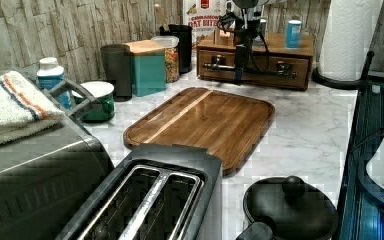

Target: Open the drawer.

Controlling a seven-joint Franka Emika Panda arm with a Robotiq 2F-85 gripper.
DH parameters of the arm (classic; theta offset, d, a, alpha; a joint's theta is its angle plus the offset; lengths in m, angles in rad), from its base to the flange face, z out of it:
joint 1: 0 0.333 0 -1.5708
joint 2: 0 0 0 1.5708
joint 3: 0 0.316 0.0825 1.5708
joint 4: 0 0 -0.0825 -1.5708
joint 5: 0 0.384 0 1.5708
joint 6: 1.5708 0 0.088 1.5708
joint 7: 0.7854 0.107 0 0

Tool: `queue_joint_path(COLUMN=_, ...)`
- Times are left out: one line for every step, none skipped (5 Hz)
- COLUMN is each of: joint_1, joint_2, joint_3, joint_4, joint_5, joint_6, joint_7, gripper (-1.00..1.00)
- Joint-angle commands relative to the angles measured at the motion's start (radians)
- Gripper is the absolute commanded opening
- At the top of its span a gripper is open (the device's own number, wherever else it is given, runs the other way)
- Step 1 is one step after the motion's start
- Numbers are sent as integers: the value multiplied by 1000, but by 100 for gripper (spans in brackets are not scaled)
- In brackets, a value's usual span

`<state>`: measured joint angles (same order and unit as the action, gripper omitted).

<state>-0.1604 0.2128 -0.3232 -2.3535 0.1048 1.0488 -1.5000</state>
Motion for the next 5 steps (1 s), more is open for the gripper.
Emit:
queue_joint_path(joint_1=92, joint_2=-155, joint_3=97, joint_4=-180, joint_5=35, joint_6=-56, joint_7=58, gripper=100)
queue_joint_path(joint_1=139, joint_2=-199, joint_3=142, joint_4=-255, joint_5=53, joint_6=-21, joint_7=141, gripper=100)
queue_joint_path(joint_1=179, joint_2=-237, joint_3=185, joint_4=-295, joint_5=58, joint_6=-32, joint_7=234, gripper=100)
queue_joint_path(joint_1=211, joint_2=-245, joint_3=228, joint_4=-315, joint_5=102, joint_6=-20, joint_7=270, gripper=100)
queue_joint_path(joint_1=242, joint_2=-249, joint_3=247, joint_4=-321, joint_5=119, joint_6=-16, joint_7=311, gripper=100)
